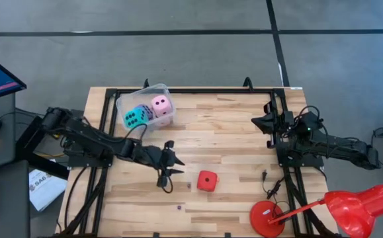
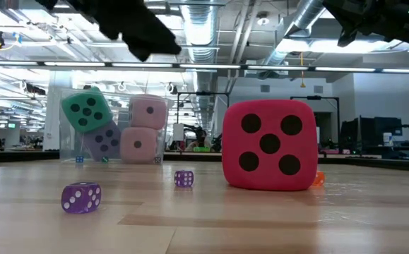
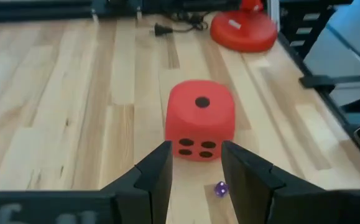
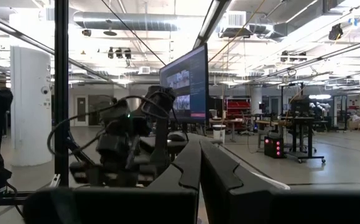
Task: Pick & Place Dice
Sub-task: Put the top small purple dice into the transparent container
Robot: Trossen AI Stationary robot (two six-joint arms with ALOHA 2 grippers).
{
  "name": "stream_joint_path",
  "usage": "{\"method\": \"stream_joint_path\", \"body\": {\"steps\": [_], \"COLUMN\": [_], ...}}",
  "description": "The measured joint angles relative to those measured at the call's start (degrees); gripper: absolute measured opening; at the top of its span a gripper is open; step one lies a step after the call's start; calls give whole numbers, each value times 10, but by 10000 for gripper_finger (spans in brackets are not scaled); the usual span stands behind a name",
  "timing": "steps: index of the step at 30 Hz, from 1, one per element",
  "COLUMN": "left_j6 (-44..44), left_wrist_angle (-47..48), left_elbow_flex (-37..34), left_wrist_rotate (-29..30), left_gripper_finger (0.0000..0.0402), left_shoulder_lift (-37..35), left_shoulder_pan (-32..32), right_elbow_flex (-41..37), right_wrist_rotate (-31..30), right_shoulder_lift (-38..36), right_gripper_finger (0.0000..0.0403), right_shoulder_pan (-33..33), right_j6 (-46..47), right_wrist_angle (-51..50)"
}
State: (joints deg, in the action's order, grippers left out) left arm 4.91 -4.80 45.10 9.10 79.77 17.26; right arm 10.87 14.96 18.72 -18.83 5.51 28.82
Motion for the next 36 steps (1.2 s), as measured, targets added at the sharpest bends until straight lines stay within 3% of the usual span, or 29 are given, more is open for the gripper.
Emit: {"method": "stream_joint_path", "body": {"steps": [12, 22, 36], "left_j6": [0, 0, 0], "left_wrist_angle": [-6, -9, -11], "left_elbow_flex": [0, 0, 0], "left_wrist_rotate": [0, 1, 3], "left_gripper_finger": [127, 134, 267], "left_shoulder_lift": [89, 98, 98], "left_shoulder_pan": [0, 0, -12], "right_elbow_flex": [0, 0, 0], "right_wrist_rotate": [0, 0, 0], "right_shoulder_lift": [0, 0, 0], "right_gripper_finger": [0, 0, 0], "right_shoulder_pan": [0, 0, 0], "right_j6": [0, 0, 0], "right_wrist_angle": [-1, -1, -1]}}
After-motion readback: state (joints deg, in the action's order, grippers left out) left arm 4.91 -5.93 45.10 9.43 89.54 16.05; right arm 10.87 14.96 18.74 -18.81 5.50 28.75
